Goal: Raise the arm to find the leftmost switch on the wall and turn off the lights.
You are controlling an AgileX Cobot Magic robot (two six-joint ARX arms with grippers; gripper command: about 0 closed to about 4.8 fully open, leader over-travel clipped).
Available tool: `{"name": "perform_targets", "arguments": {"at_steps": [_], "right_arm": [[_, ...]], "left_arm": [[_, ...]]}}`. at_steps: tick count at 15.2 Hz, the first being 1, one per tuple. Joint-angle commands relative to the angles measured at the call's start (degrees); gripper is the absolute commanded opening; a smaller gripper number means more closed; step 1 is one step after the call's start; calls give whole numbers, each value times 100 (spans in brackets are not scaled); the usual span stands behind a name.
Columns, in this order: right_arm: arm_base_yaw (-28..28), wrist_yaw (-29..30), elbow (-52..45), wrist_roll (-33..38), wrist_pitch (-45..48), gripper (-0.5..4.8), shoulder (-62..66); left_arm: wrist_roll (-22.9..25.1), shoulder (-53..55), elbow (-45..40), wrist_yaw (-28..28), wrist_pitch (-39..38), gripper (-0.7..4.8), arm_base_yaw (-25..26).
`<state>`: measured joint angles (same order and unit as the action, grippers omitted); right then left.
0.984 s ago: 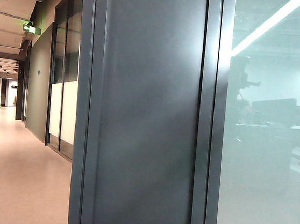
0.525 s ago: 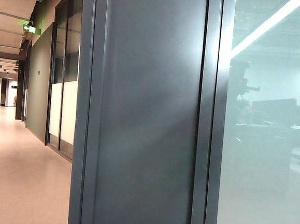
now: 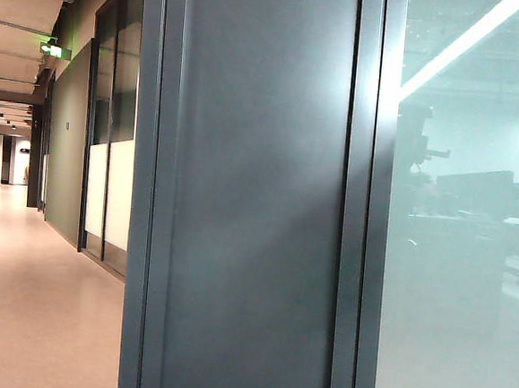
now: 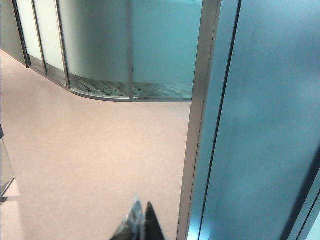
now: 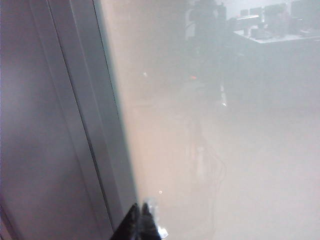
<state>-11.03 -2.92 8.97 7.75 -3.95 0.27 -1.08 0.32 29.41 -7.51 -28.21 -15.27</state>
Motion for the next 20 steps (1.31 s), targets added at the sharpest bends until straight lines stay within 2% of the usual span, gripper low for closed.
{"name": "perform_targets", "arguments": {"at_steps": [1, 3, 5, 6, 7, 9, 12, 14, 17, 20], "right_arm": [[-2, 4, 24, 13, 72, 0, -13], [0, 4, 24, 13, 70, 0, -13], [-2, 7, 24, 13, 70, -1, -13], [-2, 4, 24, 13, 72, -1, -13], [-2, 4, 24, 13, 70, 0, -13], [-2, 7, 24, 13, 72, 0, -13], [-2, 4, 24, 13, 72, -1, -13], [-2, 4, 24, 11, 70, 0, -13], [-2, 4, 24, 13, 70, -1, -13], [-2, 4, 24, 13, 72, 0, -13]], "left_arm": [[133, -7, 11, 258, -9, -5, 758], [-35, -7, -160, 328, 214, -5, 1665], [-216, -7, -855, 1025, 1078, -5, 2321], [-452, -7, -1270, 1443, 1569, -5, 2590], [-715, -7, -1567, 1613, 1875, -5, 2739], [-883, -7, -2114, 1613, 2417, -5, 2656], [-881, -7, -2771, 1506, 3093, -5, 2142], [-868, -7, -2889, 1482, 3117, -5, 1954], [-835, -7, -2889, 1029, 3082, -5, 1777], [-839, -9, -2889, 1008, 3040, -5, 1781]]}}
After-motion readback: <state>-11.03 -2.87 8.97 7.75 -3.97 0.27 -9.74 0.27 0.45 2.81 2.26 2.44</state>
